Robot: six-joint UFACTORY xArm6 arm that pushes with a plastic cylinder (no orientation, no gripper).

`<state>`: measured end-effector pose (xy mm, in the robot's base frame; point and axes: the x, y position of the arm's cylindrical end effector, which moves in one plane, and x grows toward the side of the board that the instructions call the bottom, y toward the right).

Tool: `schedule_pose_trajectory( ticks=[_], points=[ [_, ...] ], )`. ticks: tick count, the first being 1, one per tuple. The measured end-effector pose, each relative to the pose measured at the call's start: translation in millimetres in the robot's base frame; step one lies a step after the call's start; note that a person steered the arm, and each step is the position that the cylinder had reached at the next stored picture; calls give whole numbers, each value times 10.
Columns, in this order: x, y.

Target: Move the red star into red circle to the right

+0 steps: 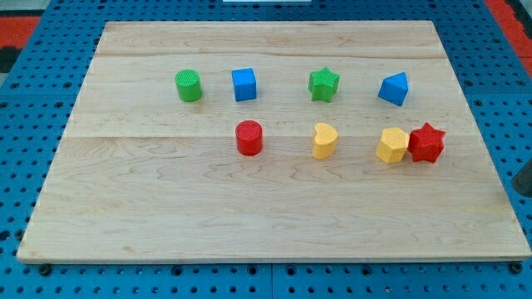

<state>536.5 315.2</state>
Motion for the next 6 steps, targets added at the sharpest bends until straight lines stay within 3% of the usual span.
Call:
schedule_pose_trajectory(
  ticks=[3,5,6],
  points=[
    [113,-225],
    [-1142,-178],
    [-1193,-326]
  ],
)
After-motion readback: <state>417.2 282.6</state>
